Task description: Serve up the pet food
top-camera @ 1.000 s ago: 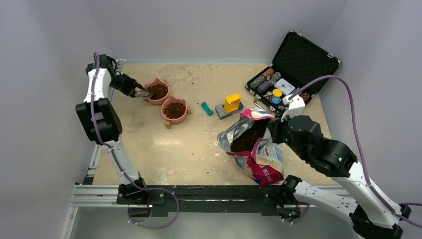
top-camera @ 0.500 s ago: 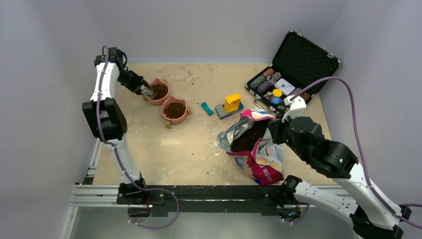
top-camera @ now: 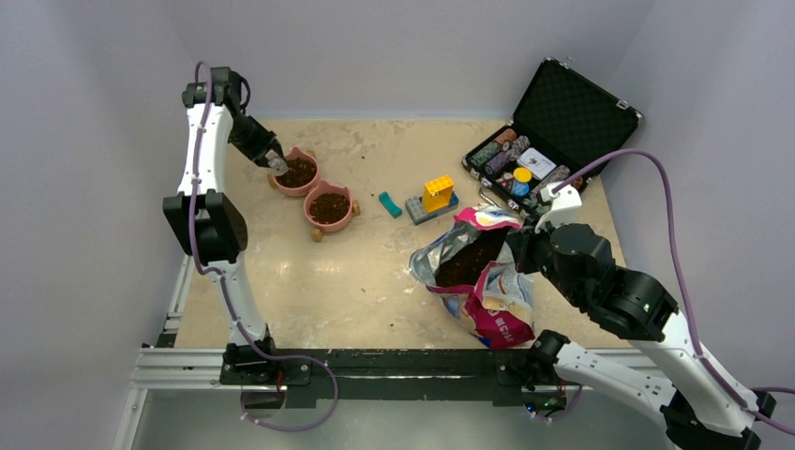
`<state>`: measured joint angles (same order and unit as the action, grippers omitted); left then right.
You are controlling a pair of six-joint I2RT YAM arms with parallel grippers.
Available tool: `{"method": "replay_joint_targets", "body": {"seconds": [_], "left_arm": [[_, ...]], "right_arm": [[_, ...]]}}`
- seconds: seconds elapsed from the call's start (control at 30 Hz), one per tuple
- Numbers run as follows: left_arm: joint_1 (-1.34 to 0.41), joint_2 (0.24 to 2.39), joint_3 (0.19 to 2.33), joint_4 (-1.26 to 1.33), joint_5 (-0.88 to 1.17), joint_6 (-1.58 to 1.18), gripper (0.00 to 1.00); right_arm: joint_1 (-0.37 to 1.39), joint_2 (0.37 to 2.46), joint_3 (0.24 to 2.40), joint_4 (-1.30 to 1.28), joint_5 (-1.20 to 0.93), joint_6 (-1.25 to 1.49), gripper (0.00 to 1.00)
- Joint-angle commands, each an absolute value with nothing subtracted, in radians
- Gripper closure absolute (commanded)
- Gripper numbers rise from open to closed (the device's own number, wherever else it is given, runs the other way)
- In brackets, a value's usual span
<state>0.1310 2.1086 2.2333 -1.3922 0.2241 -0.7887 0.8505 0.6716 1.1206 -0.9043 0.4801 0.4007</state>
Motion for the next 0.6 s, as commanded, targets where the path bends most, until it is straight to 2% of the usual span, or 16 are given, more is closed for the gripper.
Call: {"method": "replay_joint_targets", "body": {"seconds": [0.0, 0.37, 0.43, 0.57], "left_arm": [[0.105, 2.115, 2.322, -1.461, 0.156, -0.757, 1.0], [0.077, 2.081, 2.36, -1.518, 0.091, -0.684, 1.0], [0.067, 2.052, 2.353, -1.511, 0.169, -0.658, 1.0], [0.053, 1.894, 2.239, -1.391, 0.469, -0.595, 1.0]], "right_arm": [[0.853, 0.655, 1.128, -0.91, 0.476, 0.41, 1.0], [0.853, 0.673, 1.137, -0.9, 0.465, 0.402, 1.0], [0.853, 0.676, 1.139, -0.901, 0.462, 0.402, 1.0], [0.853, 0.687, 1.148, -0.898, 0.462, 0.389, 1.0]]}}
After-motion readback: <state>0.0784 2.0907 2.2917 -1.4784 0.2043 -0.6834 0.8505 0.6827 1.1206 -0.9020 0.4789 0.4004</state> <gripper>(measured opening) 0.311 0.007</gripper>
